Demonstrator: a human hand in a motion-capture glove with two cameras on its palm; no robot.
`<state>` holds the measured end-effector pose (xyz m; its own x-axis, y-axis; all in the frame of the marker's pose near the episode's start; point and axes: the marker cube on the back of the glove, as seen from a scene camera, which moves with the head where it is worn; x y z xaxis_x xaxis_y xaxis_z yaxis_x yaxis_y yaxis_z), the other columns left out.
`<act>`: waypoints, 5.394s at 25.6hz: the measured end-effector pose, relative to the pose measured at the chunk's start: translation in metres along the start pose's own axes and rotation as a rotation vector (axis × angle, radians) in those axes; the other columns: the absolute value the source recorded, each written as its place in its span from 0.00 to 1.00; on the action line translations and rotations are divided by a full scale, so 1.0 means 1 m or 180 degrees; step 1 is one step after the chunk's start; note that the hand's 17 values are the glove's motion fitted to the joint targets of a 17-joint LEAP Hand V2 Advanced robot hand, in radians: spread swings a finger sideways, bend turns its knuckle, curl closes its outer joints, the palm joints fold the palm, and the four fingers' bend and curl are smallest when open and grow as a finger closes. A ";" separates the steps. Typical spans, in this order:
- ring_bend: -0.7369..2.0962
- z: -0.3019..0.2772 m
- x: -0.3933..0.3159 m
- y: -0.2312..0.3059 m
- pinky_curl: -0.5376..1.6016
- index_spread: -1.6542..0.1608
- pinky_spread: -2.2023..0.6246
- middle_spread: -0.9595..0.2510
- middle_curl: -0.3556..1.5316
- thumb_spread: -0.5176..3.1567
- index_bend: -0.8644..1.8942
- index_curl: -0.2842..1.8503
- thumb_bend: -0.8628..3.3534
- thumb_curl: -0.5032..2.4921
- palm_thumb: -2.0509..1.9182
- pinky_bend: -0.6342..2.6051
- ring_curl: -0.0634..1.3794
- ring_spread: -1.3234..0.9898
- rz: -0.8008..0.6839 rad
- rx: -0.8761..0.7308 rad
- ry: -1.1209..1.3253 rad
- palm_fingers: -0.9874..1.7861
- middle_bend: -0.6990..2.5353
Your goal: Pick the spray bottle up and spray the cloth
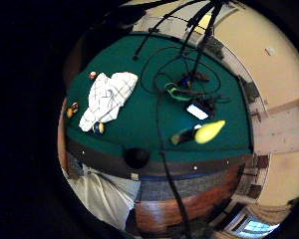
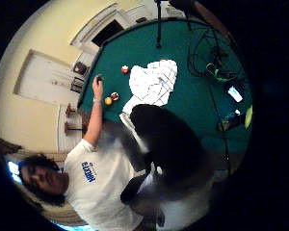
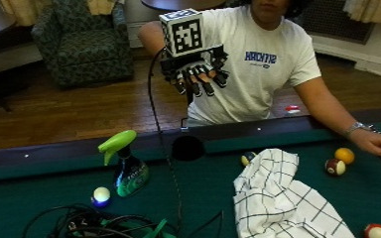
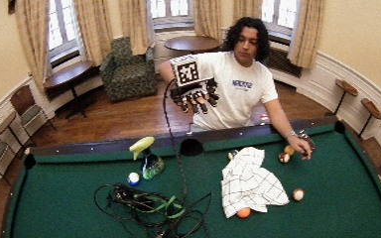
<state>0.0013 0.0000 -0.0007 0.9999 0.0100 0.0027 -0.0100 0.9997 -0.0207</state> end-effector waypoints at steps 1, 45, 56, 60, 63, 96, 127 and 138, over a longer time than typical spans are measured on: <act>0.36 0.000 0.000 0.000 0.29 0.79 0.82 0.76 0.22 0.26 0.38 0.16 0.24 0.18 0.57 0.30 0.09 0.56 0.0005 -0.0006 -0.0003 0.51 0.29; 0.38 0.132 0.119 0.114 0.39 0.67 0.86 0.75 0.34 0.46 0.36 0.25 0.20 0.24 0.60 0.30 0.22 0.56 0.1542 0.1265 -0.2064 0.49 0.28; 0.38 0.167 0.133 0.100 0.40 0.69 0.86 0.75 0.35 0.45 0.35 0.24 0.21 0.26 0.64 0.31 0.23 0.56 0.2270 0.1981 -0.2467 0.49 0.28; 0.38 0.166 0.145 0.074 0.40 0.69 0.86 0.75 0.36 0.45 0.36 0.24 0.21 0.26 0.65 0.31 0.24 0.56 0.2465 0.2046 -0.2546 0.49 0.28; 0.39 0.160 0.157 0.052 0.41 0.70 0.86 0.76 0.36 0.45 0.35 0.24 0.20 0.26 0.65 0.31 0.25 0.56 0.2633 0.2072 -0.2559 0.48 0.28; 0.43 0.170 0.231 -0.011 0.37 0.74 0.78 0.62 0.41 0.40 0.39 0.29 0.21 0.29 0.72 0.26 0.29 0.49 0.2347 0.1947 -0.2995 0.80 0.36; 0.54 0.057 0.034 -0.078 0.45 0.76 0.67 0.63 0.49 0.28 0.44 0.39 0.20 0.39 0.75 0.35 0.39 0.48 -0.0079 -0.0037 -0.1420 0.86 0.44; 0.54 0.111 -0.053 -0.125 0.45 0.76 0.67 0.63 0.49 0.27 0.44 0.40 0.20 0.40 0.75 0.35 0.39 0.48 -0.0473 -0.1814 -0.0222 0.86 0.44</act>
<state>-0.0505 -0.1232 0.1126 0.9878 -0.1087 0.1119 0.1526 0.8219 -0.5488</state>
